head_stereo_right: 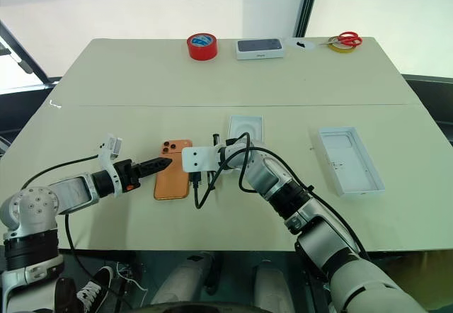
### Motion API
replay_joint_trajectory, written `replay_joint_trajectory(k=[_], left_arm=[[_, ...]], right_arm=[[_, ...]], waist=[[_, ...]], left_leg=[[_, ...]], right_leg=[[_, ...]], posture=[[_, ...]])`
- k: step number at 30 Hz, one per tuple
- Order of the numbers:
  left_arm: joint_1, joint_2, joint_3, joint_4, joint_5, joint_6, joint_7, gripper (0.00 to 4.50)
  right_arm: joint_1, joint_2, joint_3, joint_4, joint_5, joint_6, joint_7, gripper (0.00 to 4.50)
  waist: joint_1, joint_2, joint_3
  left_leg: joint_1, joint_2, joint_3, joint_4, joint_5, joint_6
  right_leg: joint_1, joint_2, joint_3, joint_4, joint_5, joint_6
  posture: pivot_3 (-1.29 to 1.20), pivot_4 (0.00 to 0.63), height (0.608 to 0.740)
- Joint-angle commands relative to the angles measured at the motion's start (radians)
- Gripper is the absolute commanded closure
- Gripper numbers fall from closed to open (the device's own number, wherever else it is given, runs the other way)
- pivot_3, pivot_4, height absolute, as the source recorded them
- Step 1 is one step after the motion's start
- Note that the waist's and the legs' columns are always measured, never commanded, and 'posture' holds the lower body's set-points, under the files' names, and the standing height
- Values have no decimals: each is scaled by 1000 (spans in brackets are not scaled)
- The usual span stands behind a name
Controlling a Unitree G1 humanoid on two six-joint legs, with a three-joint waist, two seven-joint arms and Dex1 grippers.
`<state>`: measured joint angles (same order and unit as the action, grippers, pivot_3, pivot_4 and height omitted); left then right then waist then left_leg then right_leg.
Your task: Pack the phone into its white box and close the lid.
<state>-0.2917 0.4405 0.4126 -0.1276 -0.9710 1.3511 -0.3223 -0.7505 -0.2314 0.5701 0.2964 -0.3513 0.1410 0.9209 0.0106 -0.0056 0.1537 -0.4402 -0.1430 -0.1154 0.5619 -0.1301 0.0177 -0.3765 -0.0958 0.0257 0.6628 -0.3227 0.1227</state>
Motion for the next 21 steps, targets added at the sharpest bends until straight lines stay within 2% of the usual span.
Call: replay_joint_trajectory(k=[1, 12, 21], left_arm=[[-1, -54, -80, 4, -25, 69, -1, 312], [-61, -127, -9, 33, -46, 108, 36, 312], [-34, -90, 53, 65, -50, 82, 3, 312]], right_arm=[[-18, 21, 3, -8, 4, -21, -9, 4500], [-16, 18, -1, -4, 0, -28, -12, 4500], [-14, 10, -2, -7, -4, -36, -13, 4500]], waist=[[1, 0, 0], [-2, -1, 0], [-9, -2, 1]], left_leg=[[0, 0, 0, 0, 0, 0], [0, 0, 0, 0, 0, 0], [0, 0, -1, 0, 0, 0]], right_leg=[[0, 0, 0, 0, 0, 0], [0, 0, -1, -1, 0, 0], [0, 0, -1, -1, 0, 0]], posture=[[0, 150, 740], [0, 150, 740], [0, 150, 740]])
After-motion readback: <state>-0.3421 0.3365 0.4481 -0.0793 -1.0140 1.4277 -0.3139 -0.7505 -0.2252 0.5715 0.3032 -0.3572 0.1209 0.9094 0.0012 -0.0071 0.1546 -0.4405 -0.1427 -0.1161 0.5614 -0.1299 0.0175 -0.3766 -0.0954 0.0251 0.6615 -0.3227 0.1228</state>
